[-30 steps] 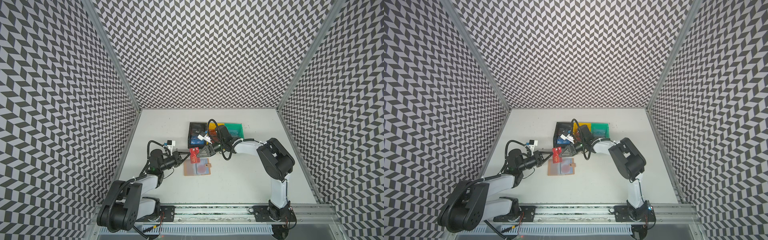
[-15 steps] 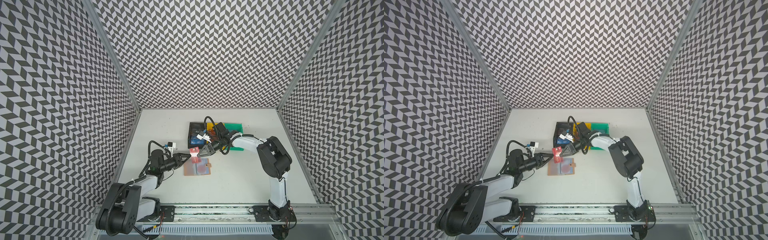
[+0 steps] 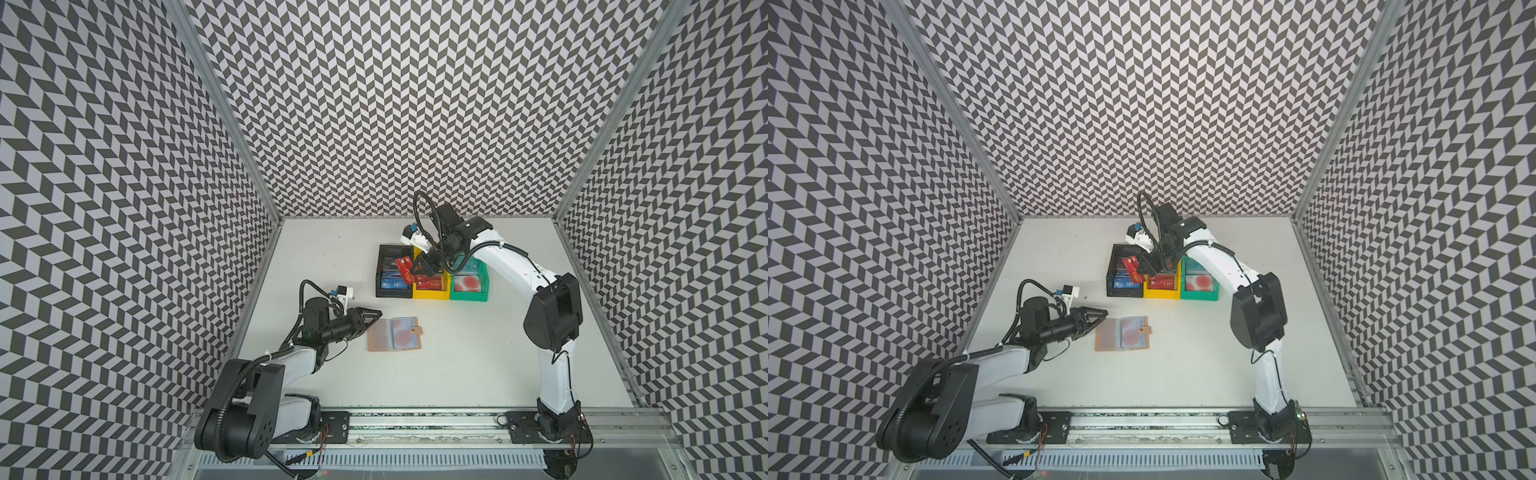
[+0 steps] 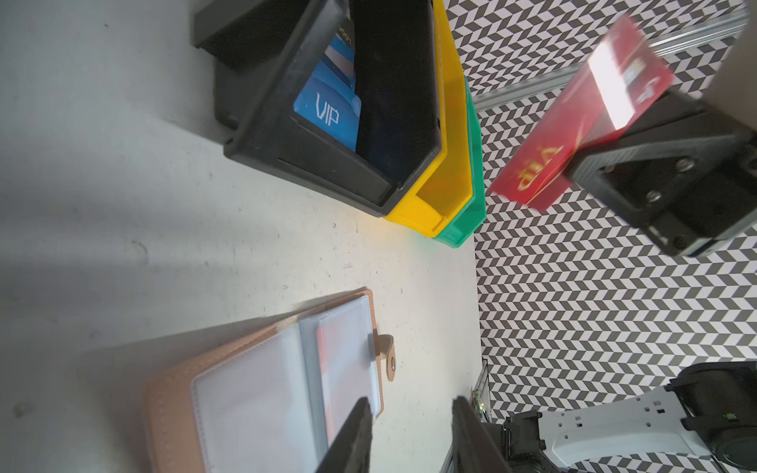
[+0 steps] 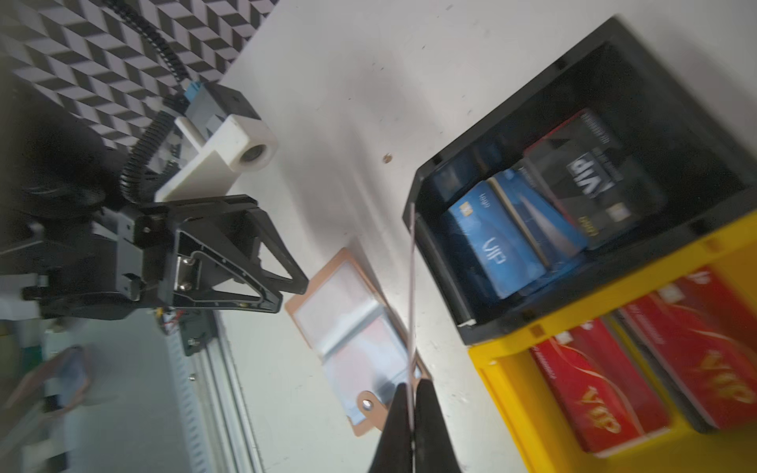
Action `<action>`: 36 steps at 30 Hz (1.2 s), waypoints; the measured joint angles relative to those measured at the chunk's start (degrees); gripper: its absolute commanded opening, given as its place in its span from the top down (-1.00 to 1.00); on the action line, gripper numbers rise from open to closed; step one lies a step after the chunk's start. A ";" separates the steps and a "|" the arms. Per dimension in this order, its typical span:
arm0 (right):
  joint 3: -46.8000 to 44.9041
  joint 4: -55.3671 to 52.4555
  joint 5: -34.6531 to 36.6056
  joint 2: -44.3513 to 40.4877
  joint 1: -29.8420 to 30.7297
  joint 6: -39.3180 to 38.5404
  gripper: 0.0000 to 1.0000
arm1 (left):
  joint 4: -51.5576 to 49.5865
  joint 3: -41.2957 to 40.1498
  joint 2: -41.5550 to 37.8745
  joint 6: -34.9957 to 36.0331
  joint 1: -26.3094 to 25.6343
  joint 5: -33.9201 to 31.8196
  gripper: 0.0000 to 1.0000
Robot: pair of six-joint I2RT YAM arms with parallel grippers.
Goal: Take the credit cards out of the card holder
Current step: Place the credit card in the storage box.
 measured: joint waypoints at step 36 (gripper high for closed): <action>-2.43 -6.71 36.92 5.70 4.11 -25.99 1.00 | -0.94 1.31 3.04 1.33 0.00 0.17 0.29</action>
